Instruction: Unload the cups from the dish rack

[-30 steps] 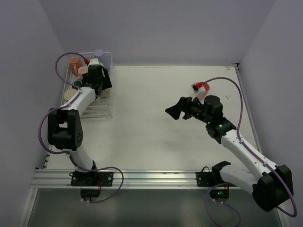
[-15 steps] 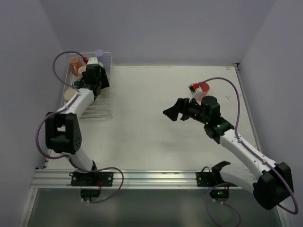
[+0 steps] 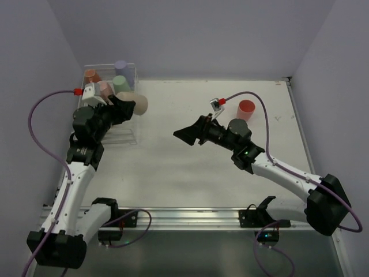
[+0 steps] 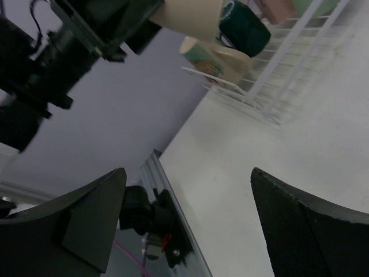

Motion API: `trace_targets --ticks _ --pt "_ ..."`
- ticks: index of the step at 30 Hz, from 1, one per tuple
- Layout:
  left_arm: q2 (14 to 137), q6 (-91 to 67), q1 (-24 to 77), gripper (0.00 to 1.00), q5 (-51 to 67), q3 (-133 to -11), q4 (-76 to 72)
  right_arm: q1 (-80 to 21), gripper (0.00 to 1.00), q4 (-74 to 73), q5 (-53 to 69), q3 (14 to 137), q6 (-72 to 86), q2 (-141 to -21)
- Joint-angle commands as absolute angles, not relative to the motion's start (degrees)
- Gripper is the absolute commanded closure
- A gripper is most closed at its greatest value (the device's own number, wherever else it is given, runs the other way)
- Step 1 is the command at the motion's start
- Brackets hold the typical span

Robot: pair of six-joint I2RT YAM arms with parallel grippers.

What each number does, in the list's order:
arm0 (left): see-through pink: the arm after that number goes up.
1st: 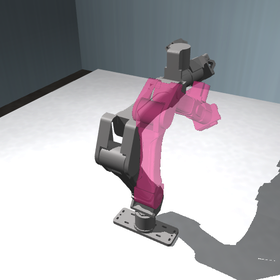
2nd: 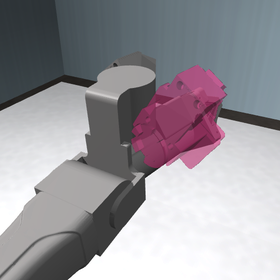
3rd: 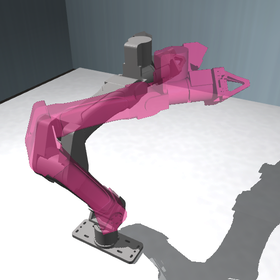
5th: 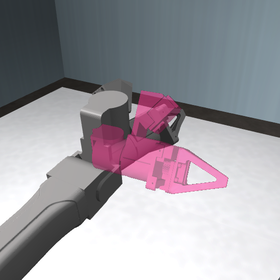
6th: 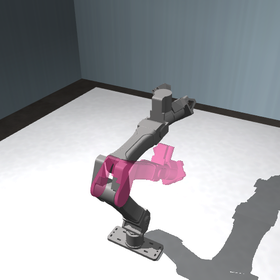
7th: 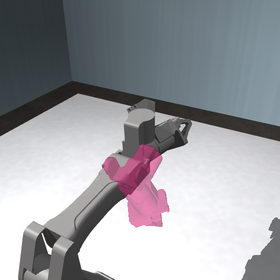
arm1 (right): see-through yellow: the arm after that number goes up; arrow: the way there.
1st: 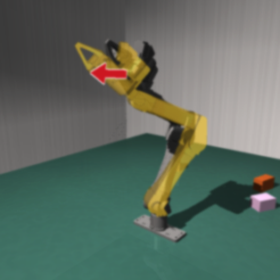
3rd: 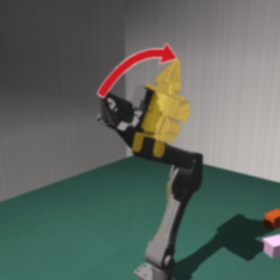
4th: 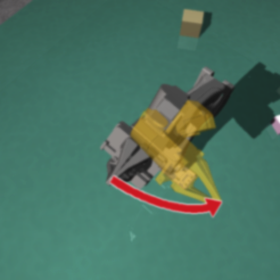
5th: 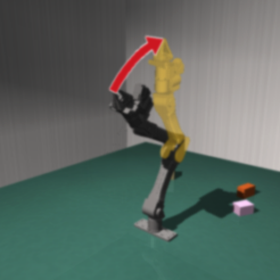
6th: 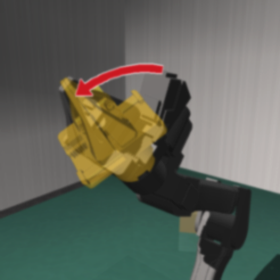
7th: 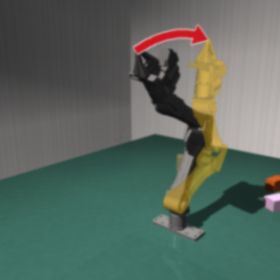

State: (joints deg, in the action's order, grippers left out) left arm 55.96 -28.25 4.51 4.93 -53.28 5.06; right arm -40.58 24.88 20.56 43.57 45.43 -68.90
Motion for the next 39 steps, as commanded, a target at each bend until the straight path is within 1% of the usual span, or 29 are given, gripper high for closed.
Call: trace_targets --ticks 1,3,6,10,16,22,24,25,29,30,31,32,34,35,36,37,38,39 --pt "48.7 -40.2 4.3 0.62 23.0 -47.6 -1.8 -42.0 0.09 39.8 20.1 46.4 53.4 -70.7" --pt "45.7 -43.6 4.3 0.62 27.5 -45.5 -5.2 -43.2 0.09 42.8 20.0 46.4 55.4 -71.6" --pt "41.1 -49.7 4.3 0.62 33.4 -42.2 -10.2 -45.8 0.09 42.7 17.8 46.8 54.7 -72.2" --pt "37.9 -56.4 4.4 0.62 37.1 -38.5 -14.8 -47.5 0.10 46.0 18.3 46.4 54.7 -72.6" --pt "37.6 -60.9 4.5 0.63 41.5 -35.2 -18.9 -48.3 0.15 47.0 20.4 47.5 54.8 -73.5" --pt "37.7 -65.0 6.0 0.63 44.2 -33.0 -23.8 -48.3 0.16 47.0 19.9 47.9 54.4 -73.7" --pt "38.1 -65.3 7.3 0.63 44.6 -33.0 -24.5 -48.3 0.20 47.9 20.0 48.2 54.3 -74.0" --pt "38.1 -65.4 7.7 0.63 44.6 -32.9 -24.6 -48.3 0.23 48.4 20.3 48.3 54.6 -74.2" --pt "38.8 -65.8 11.7 0.60 44.3 -32.4 -26.3 -48.3 0.45 53.2 21.0 48.2 56.8 -75.2" --pt "39.0 -65.5 12.5 0.59 43.6 -32.3 -26.5 -48.3 0.55 54.2 20.6 47.6 57.2 -75.2" --pt "39.1 -65.1 13.1 0.58 43.4 -32.4 -26.5 -48.3 0.61 55.2 20.1 47.0 58.0 -75.1" --pt "39.5 -65.0 14.0 0.56 43.3 -32.3 -26.5 -48.3 0.74 56.9 18.6 46.5 58.3 -74.7" --pt "39.6 -64.8 14.2 0.50 43.4 -32.2 -26.5 -48.3 0.85 57.7 17.1 44.8 58.4 -73.9" --pt "39.6 -64.5 14.3 0.41 43.4 -31.8 -26.5 -48.3 0.90 57.6 16.5 44.5 58.2 -73.4" --pt "39.6 -64.2 14.3 0.34 43.4 -31.6 -26.4 -48.3 0.98 57.5 15.3 43.7 58.0 -72.3" --pt "39.7 -63.7 14.4 0.26 43.4 -31.7 -25.6 -48.3 1.00 57.2 14.8 43.2 57.4 -71.6" --pt "39.7 -62.9 14.3 0.12 43.4 -31.9 -24.8 -48.1 1.00 55.8 14.2 42.9 57.1 -70.8" --pt "39.6 -60.4 14.3 0.07 43.1 -33.1 -23.3 -48.0 1.00 54.5 13.5 42.5 56.5 -69.2"
